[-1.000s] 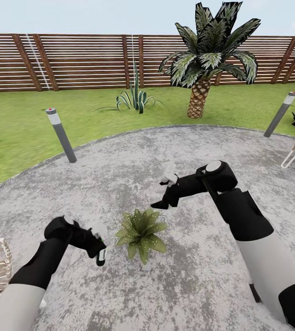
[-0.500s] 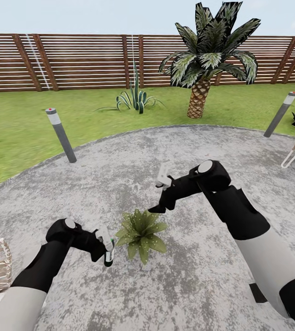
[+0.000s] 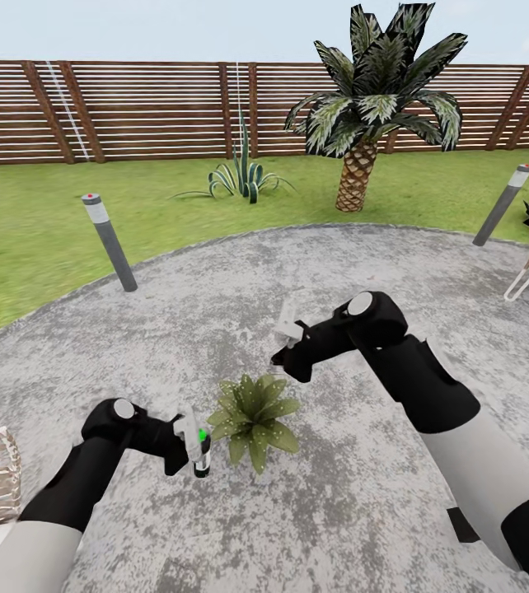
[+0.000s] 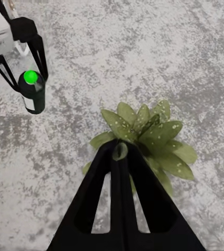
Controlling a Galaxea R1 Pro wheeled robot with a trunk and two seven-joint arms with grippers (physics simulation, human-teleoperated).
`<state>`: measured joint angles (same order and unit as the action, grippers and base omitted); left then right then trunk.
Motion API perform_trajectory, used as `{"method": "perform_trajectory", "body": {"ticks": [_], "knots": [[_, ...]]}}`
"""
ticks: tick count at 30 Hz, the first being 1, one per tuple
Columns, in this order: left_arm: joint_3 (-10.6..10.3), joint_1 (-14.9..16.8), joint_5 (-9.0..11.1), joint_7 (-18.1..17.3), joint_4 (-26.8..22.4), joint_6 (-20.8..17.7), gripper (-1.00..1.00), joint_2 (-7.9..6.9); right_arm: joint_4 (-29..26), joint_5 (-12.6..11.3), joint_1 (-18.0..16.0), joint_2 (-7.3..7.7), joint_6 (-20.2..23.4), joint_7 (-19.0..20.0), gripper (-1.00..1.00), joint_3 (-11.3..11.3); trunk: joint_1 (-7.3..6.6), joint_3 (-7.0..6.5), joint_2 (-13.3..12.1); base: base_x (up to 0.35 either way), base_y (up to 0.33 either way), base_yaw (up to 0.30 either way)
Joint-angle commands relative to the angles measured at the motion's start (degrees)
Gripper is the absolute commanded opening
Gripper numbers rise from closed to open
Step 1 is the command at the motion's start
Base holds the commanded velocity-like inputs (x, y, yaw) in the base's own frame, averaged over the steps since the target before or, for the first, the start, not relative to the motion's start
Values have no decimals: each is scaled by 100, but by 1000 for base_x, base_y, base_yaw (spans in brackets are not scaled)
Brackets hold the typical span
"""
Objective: Pick up the pesticide atomizer in the garden and spray insectifuge to fully cover both potted plants in the garden.
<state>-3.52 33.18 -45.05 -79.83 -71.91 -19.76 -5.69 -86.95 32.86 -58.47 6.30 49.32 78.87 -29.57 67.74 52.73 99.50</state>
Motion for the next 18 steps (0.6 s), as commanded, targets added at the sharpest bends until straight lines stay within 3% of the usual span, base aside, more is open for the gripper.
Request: {"method": "perform_trajectory", "body": {"ticks": [1, 5, 12, 18], "knots": [[-9, -6, 43, -32, -4, 37, -100, -3, -7, 55, -6, 2, 41, 48, -100, -25, 0, 5, 2, 0, 0, 0], [-9, -18, 253, -28, 0, 233, -100, -5, -6, 61, -6, 3, 35, 49, -100, -51, 0, 5, 2, 0, 0, 0], [-17, -21, 440, -43, -10, 391, -100, -3, -11, 63, 1, 3, 33, 49, -100, -102, 0, 5, 2, 0, 0, 0], [-37, -22, 522, -48, -29, 413, -100, 35, -9, 78, 10, 7, 40, 49, -100, -387, 0, 5, 2, 0, 0, 0]]}}
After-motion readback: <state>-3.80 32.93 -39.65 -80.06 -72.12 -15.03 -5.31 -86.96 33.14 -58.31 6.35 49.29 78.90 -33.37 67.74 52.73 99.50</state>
